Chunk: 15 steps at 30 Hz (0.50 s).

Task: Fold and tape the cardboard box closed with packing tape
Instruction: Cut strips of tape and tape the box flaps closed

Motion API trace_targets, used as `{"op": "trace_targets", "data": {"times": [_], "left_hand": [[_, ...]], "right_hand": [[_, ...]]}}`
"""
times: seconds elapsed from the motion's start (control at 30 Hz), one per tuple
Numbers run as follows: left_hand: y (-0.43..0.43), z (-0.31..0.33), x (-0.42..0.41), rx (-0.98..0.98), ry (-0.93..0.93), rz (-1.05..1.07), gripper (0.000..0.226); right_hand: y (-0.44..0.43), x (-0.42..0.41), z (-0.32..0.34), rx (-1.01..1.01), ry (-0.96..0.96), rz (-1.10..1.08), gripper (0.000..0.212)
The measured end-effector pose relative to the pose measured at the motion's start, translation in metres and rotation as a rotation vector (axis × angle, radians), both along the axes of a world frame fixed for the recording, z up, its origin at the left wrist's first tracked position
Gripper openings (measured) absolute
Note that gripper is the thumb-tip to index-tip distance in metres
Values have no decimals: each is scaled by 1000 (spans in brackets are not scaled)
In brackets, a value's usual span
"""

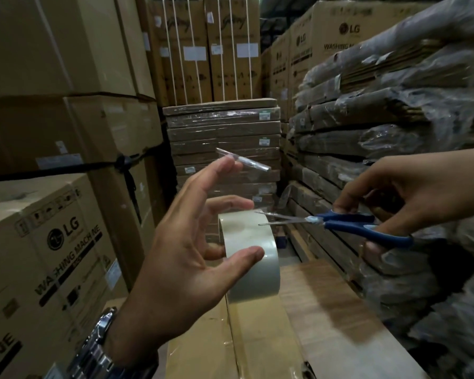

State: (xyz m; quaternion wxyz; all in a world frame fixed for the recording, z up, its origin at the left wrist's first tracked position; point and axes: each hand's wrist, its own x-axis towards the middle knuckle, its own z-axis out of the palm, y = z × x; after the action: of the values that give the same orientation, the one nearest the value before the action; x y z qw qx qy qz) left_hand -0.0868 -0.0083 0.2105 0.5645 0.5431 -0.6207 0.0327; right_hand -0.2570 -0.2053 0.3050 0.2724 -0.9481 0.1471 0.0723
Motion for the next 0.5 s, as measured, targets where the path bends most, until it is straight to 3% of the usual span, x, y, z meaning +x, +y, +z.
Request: {"op": "trace_targets", "data": {"times": [0.3, 0.5], "left_hand": [[1, 5, -3, -14, -14, -18, 86], [0, 6, -7, -7, -41, -10, 88]], "right_hand": [[-7, -3, 9, -56, -34, 1, 51], [-5, -3, 8, -51, -30, 35, 44]]}}
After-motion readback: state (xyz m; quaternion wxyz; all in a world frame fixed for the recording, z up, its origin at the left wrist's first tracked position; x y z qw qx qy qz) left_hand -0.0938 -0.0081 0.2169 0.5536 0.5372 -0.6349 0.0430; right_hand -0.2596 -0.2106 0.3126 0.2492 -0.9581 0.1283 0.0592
